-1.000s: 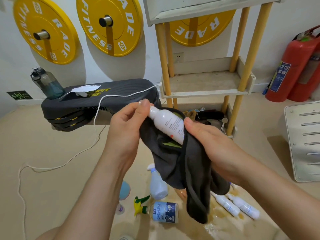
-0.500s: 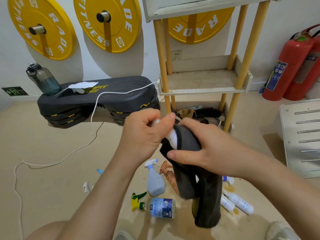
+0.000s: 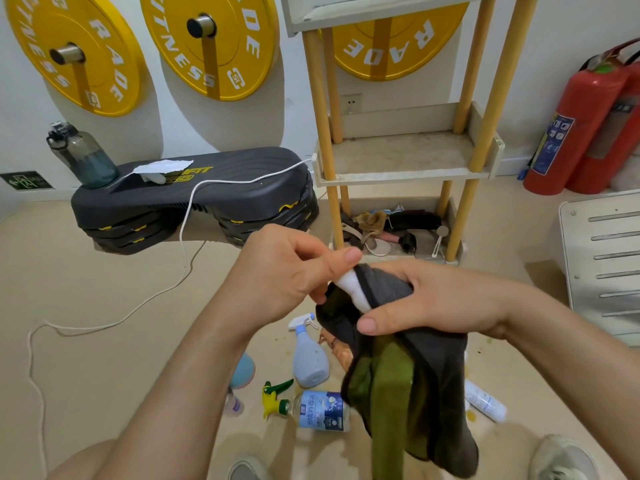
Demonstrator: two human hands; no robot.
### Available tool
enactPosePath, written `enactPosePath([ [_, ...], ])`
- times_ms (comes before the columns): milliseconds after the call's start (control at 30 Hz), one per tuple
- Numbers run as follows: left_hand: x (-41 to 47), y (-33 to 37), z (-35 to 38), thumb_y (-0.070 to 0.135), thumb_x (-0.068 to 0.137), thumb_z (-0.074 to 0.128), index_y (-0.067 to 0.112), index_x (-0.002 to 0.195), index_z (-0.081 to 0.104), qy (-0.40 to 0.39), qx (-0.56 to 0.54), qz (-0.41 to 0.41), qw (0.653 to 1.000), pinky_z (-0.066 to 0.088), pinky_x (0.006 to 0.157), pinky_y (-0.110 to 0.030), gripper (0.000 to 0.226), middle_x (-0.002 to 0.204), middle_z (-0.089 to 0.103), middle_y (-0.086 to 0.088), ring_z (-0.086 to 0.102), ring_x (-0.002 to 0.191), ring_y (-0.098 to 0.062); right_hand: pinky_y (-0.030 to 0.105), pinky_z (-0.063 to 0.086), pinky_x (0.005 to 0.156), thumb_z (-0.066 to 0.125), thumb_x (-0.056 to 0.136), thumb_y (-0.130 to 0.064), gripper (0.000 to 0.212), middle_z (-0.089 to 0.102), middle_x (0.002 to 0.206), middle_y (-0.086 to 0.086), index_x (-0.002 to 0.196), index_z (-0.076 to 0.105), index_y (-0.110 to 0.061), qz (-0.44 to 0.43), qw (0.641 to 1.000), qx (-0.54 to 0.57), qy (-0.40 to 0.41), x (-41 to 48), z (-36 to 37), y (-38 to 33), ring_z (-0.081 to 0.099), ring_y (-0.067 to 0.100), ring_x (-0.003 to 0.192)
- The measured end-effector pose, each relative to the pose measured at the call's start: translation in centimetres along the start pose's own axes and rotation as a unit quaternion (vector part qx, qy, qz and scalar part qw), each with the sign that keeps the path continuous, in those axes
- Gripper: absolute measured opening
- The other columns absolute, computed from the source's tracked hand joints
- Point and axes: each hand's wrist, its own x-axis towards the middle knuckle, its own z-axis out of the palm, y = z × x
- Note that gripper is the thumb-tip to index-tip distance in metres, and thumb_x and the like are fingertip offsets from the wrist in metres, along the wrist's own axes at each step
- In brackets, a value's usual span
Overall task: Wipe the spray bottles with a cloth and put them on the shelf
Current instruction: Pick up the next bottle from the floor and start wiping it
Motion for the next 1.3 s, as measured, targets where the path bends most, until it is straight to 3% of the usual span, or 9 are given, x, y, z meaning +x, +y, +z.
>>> enactPosePath([
  [167,-0.2,-1.2,-2.1,0.020,0.074,0.075,0.023,0.078,0.078,0.011,-0.084,0.041,0.996,0.052,0.067,-0.020,0.006,0.078,0.075,-0.002,0.066,0.072,-0.009,0.040,0.057,0.090,0.078,0.068,-0.036,0.063,0.070,0.116,0.022,0.119,0.062,-0.003,0.051,0.991,0.098,-0.075,-0.6,-1.1,0.7,0.068,0.036,0.103],
  [267,-0.5,-1.5,-2.7,0.004,0.071,0.078,0.021,0.079,0.077,0.022,-0.154,0.053,0.986,0.053,0.069,-0.020,0.019,0.086,0.075,-0.004,0.068,0.080,-0.013,0.040,0.058,0.089,0.078,0.065,-0.039,0.064,0.071,0.111,0.020,0.116,0.063,-0.003,0.044,0.992,0.101,-0.059,-0.7,-0.9,1.0,0.070,0.032,0.098],
  [400,-0.5,-0.8,-2.0,0.035,0.077,0.068,0.024,0.091,0.077,0.006,-0.138,-0.009,0.990,0.055,0.061,-0.024,0.019,0.081,0.074,0.002,0.067,0.071,-0.012,0.048,0.057,0.089,0.082,0.075,-0.043,0.042,0.073,0.099,0.008,0.107,0.065,-0.021,0.012,0.997,-0.045,0.055,-0.5,0.6,0.5,0.072,0.023,0.091],
  [500,-0.5,-1.0,-1.5,0.062,0.084,0.046,0.016,0.069,0.069,-0.027,0.046,-0.062,0.997,0.040,0.046,-0.019,0.054,0.053,0.062,-0.002,0.055,0.045,-0.010,0.027,0.055,0.066,0.076,0.080,-0.048,0.029,0.065,0.083,-0.005,0.096,0.062,-0.028,-0.049,0.979,-0.143,0.136,-0.3,1.6,0.1,0.064,0.007,0.071],
  [567,-0.5,-1.2,-1.4,0.060,0.088,0.047,0.012,0.052,0.058,0.001,0.049,-0.081,0.995,0.032,0.044,-0.018,0.061,0.042,0.049,0.001,0.041,0.039,-0.009,0.021,0.047,0.060,0.069,0.081,-0.054,0.027,0.062,0.080,-0.012,0.097,0.060,-0.033,-0.082,0.976,-0.134,0.153,-0.2,2.0,-0.1,0.060,0.003,0.070],
  [700,-0.5,-0.9,-1.5,0.048,0.081,0.059,0.019,0.064,0.072,0.002,-0.066,-0.057,0.996,0.041,0.046,-0.019,0.036,0.053,0.062,-0.003,0.052,0.046,-0.010,0.044,0.054,0.073,0.047,0.090,-0.059,0.048,0.068,0.085,0.008,0.097,0.065,-0.015,-0.076,0.976,-0.073,0.193,-0.4,1.7,-0.6,0.067,0.023,0.078],
  [833,-0.8,-0.6,-1.0,0.024,0.087,0.067,0.027,0.082,0.076,0.012,-0.059,-0.043,0.997,0.053,0.056,-0.022,0.010,0.063,0.071,0.001,0.063,0.055,-0.011,0.027,0.045,0.068,0.043,0.098,-0.055,0.044,0.062,0.080,0.003,0.085,0.065,-0.019,0.073,0.964,0.002,0.256,-0.2,0.7,-0.8,0.061,0.014,0.074],
  [1033,-0.7,-1.1,-2.2,0.024,0.074,0.083,0.046,0.079,0.069,0.097,0.105,-0.030,0.989,0.042,0.057,-0.009,0.027,0.066,0.066,0.021,0.062,0.064,0.004,0.022,0.032,0.046,0.046,0.099,-0.048,0.057,0.036,0.044,-0.009,0.053,0.041,-0.016,-0.031,0.909,-0.105,0.403,-0.4,0.1,-0.2,0.037,0.010,0.043],
  [1300,-0.7,-0.3,1.4,0.013,0.071,0.086,0.036,0.074,0.072,0.100,0.003,0.005,0.995,0.057,0.066,-0.034,0.027,0.071,0.071,0.008,0.066,0.070,-0.012,0.041,0.039,0.084,0.024,0.098,-0.055,0.054,0.056,0.080,-0.006,0.080,0.058,-0.017,-0.120,0.933,-0.188,0.284,1.7,3.0,1.0,0.047,0.010,0.093],
])
